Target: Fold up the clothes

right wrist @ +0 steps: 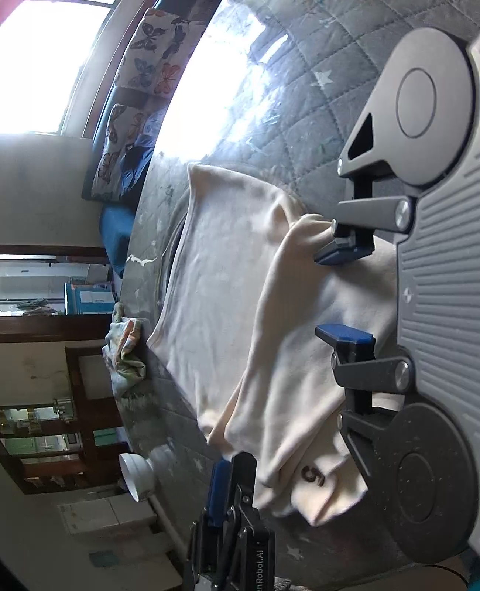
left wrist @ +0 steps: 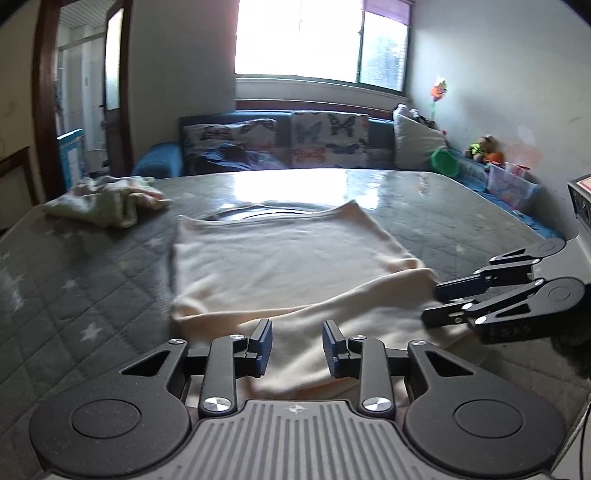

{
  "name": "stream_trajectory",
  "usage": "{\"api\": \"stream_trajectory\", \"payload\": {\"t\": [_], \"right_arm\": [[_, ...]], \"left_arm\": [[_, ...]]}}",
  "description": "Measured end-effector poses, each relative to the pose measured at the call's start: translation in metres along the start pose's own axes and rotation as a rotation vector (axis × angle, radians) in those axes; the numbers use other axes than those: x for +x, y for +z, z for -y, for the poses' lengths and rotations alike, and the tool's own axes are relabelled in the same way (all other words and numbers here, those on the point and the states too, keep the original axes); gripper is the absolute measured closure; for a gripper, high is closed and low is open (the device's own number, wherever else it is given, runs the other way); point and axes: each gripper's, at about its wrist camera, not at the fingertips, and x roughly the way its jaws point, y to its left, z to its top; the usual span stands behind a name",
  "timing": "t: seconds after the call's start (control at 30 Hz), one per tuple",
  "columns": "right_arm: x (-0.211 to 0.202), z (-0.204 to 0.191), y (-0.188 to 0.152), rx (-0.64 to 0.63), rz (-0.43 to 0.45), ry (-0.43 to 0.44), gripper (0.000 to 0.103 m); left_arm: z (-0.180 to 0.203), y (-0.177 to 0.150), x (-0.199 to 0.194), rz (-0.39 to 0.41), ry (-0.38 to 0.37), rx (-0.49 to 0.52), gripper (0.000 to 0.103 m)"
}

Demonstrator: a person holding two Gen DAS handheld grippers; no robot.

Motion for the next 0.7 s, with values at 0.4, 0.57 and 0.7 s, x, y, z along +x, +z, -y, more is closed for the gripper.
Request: {"api": "stream_trajectory", "payload": {"t": [0.4,0.57,0.7], "right_arm": [[0.021,0.018,0.018,0.066,0.015,-0.012,0.071],[0.003,0.002,0.013,-0.018,0.037,0.009,0.07],[0.0,-0.008,0.0,-0.057,-0.002,0.032,0.069]], "left_arm": [[-0.011,0.002,0.043,-0.08,0.009,-0.027,0.066],[-0.006,0.0,0.03,-0.061,-0.008,-0.009,0.058],[0.0,-0.008,0.014,-0.056,-0.018,0.023,0.057]]}}
